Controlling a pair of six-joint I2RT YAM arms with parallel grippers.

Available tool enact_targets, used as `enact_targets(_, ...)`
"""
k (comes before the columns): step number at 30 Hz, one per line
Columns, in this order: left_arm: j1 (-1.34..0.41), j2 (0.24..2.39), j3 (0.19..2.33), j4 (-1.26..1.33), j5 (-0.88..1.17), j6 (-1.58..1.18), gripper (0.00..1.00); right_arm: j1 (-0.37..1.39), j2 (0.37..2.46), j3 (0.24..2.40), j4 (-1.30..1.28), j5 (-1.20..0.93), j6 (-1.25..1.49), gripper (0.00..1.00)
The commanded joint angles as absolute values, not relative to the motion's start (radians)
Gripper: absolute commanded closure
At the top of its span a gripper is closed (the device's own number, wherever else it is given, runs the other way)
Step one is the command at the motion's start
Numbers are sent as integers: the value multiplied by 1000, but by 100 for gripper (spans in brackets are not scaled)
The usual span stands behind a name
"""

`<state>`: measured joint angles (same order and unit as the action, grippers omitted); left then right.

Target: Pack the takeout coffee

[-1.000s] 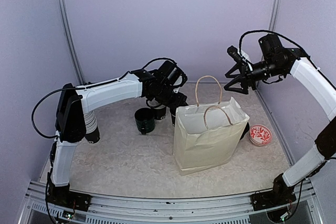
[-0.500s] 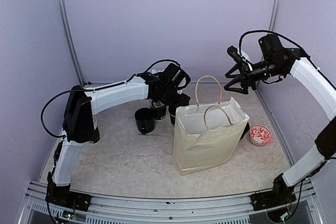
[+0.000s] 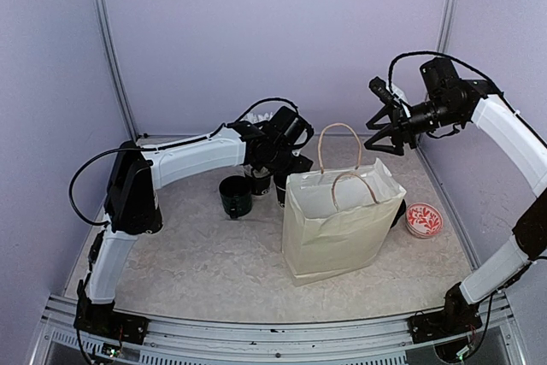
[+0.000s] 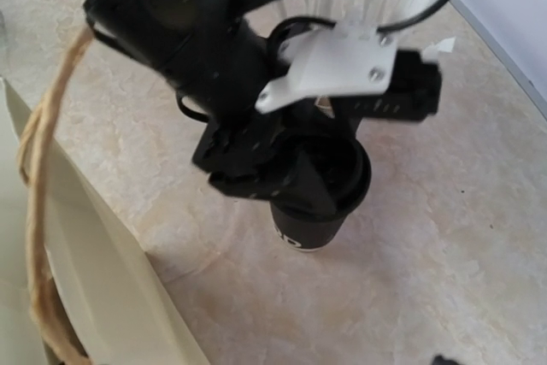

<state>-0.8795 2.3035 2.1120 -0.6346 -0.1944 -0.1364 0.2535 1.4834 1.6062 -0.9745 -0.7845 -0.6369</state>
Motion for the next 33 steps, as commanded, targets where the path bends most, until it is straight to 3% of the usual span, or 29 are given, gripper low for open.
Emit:
enact_targets(1,-909,2246,2074,-615,-237,-108,32,259,1487,1601,-966,-793,-628,22)
enact_targets(11,-891,2261,2082,-641,-289,-129,29,259,1496,1605,-966,-795,-626,22)
enact_targets(14,-893,2263,2081,-642,-310,-131,19,259,1496,1602,-966,-795,-624,22)
enact_targets(33,-877,2307,2096,-675,-211,-147,18,259,1508,1604,-968,-804,-621,22)
